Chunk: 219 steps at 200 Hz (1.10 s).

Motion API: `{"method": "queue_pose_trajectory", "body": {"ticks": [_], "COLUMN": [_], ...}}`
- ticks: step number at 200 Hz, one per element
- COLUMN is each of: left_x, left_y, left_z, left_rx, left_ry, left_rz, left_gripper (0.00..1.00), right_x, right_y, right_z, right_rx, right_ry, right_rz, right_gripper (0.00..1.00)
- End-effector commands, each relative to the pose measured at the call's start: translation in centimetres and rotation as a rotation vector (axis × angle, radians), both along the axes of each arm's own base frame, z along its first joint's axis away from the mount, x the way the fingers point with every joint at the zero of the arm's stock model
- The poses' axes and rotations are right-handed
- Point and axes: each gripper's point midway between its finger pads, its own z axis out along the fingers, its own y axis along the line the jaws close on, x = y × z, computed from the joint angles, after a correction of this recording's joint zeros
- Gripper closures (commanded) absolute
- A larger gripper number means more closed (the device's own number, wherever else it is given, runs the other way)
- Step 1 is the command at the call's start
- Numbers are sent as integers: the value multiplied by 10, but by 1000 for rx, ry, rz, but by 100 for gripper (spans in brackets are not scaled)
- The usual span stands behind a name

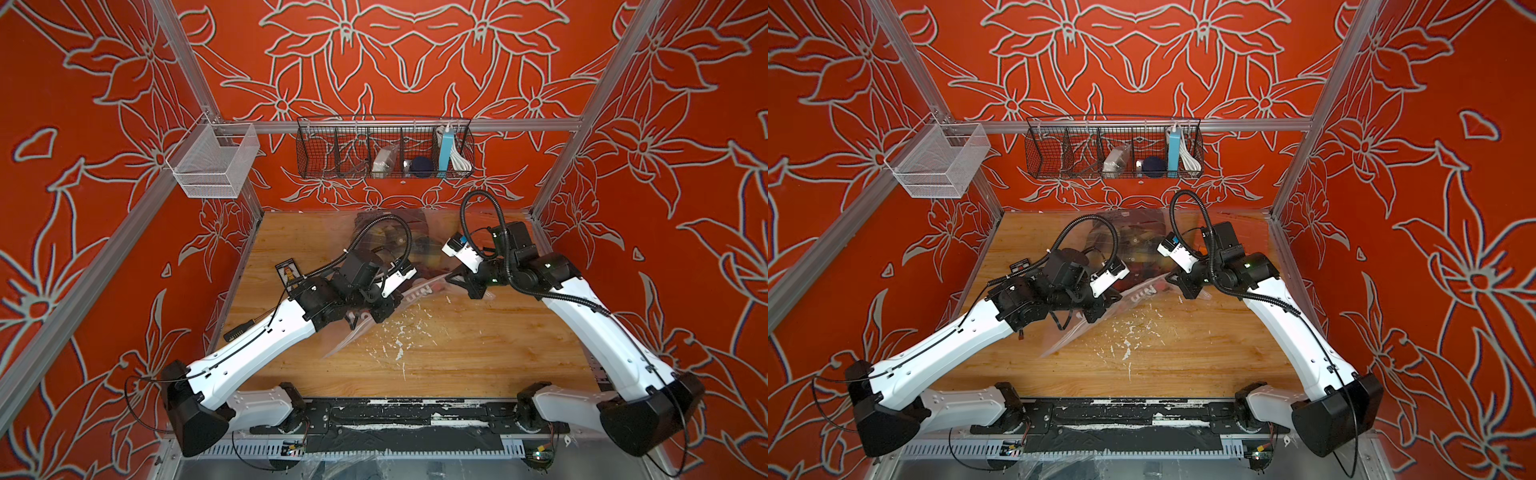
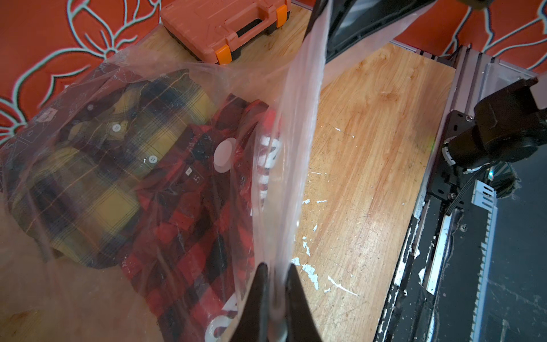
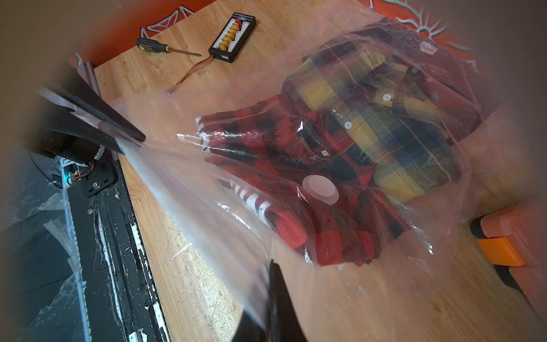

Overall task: Place the folded shirt into the vacuum bag
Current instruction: Close the vacuum bag at the center of the board.

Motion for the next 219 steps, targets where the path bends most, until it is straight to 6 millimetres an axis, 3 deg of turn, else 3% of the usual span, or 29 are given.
{"method": "queue_pose_trajectory", "body": {"ticks": [1,24,44,88,117,164,219], "left_x": [-21,-18,-20,-22,-18,-15,-20], "left_y": [34,18,4,-9,-11,-12,16], "left_z": [-33,-18,-1,24,31,29,-9], "left_rx": [156,76,-21,-113,-114,-105,45], "left_ry": [143,116,80,36,20,23,94], "left_rz": [50,10,-42,-101,-100,-97,-10], "left_gripper": [100,100,100,100,100,100,100], "right_x": [-2,-27,-32,-29,-30,-30,-8], "right_y": [-6,4,7,33,47,61,32], "right_z": [20,9,3,9,3,17,3], "right_rx": [38,2,-74,-147,-148,-42,-133], "right_ry": [-82,-64,-47,-48,-44,-30,-90], "right_rz": [-27,83,140,234,257,244,103], "right_gripper": [94,74,65,60,66,100,100]}}
